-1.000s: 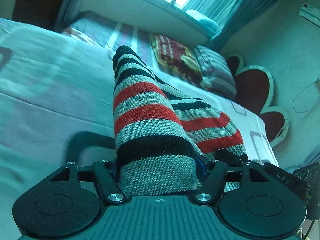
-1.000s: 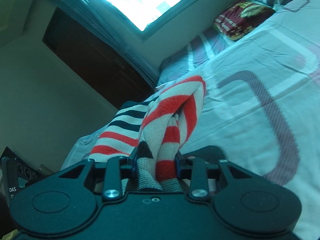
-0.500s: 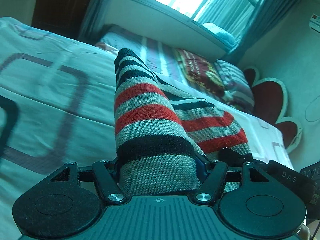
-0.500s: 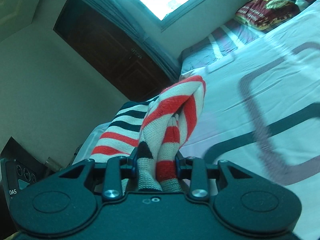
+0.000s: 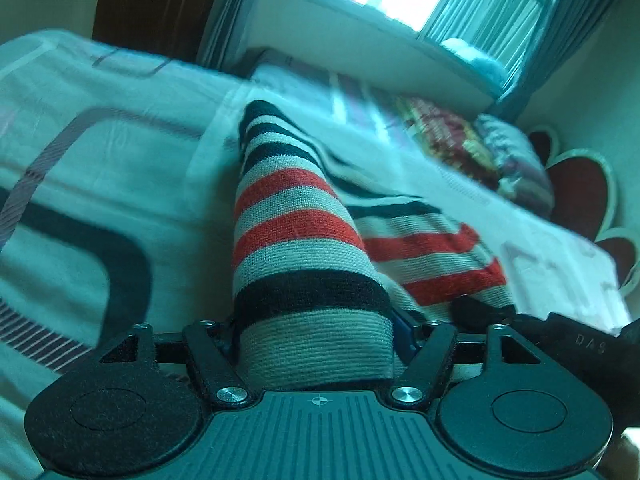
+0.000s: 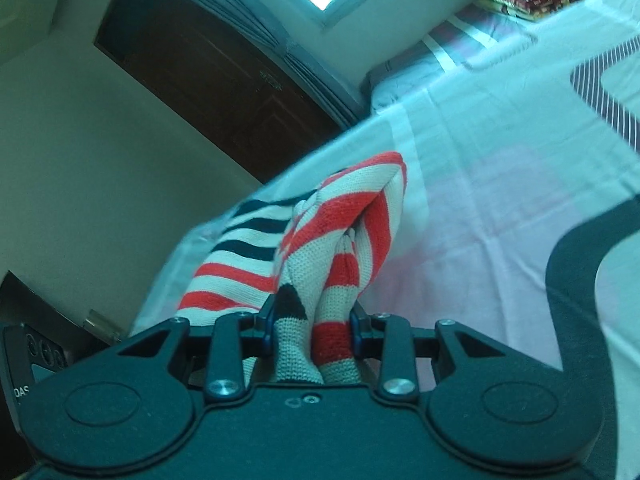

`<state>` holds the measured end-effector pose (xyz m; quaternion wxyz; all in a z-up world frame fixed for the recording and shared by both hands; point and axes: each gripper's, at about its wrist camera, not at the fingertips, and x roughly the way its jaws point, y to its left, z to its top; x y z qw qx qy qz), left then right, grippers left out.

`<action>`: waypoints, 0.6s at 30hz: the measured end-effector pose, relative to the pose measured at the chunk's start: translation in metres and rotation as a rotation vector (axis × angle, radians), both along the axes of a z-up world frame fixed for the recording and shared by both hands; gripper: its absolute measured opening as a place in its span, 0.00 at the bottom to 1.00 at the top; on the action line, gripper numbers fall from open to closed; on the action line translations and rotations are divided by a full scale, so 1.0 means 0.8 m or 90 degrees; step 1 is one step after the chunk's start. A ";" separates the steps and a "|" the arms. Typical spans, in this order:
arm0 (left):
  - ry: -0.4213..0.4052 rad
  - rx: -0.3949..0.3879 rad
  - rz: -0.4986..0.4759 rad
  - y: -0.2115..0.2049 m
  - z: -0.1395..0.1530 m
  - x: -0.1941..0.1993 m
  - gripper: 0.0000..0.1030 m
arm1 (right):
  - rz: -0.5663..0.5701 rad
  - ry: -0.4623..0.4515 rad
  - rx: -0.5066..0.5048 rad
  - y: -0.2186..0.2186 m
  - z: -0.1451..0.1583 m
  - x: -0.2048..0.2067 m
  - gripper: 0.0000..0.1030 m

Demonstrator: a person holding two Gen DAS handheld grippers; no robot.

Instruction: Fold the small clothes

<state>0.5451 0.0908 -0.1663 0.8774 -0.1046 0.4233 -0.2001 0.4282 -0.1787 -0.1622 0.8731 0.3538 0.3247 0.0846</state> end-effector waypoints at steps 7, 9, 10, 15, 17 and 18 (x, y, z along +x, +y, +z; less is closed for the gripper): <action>-0.011 -0.008 0.019 0.016 -0.016 -0.006 0.95 | -0.004 0.013 -0.025 -0.014 -0.007 -0.008 0.39; -0.022 -0.003 0.023 0.022 -0.009 -0.016 0.95 | -0.011 0.011 -0.038 -0.018 0.002 -0.014 0.39; -0.034 -0.002 0.031 0.027 -0.003 -0.021 0.94 | -0.018 0.011 -0.048 -0.021 0.005 -0.017 0.39; -0.105 0.005 0.085 0.044 0.039 -0.031 0.94 | -0.037 -0.023 -0.116 -0.013 0.041 -0.029 0.33; -0.124 0.024 0.072 0.032 0.045 -0.024 0.94 | -0.042 -0.060 -0.125 -0.002 0.060 -0.032 0.33; -0.127 0.046 0.064 0.023 0.044 -0.020 0.94 | -0.030 -0.075 -0.130 0.007 0.069 -0.031 0.32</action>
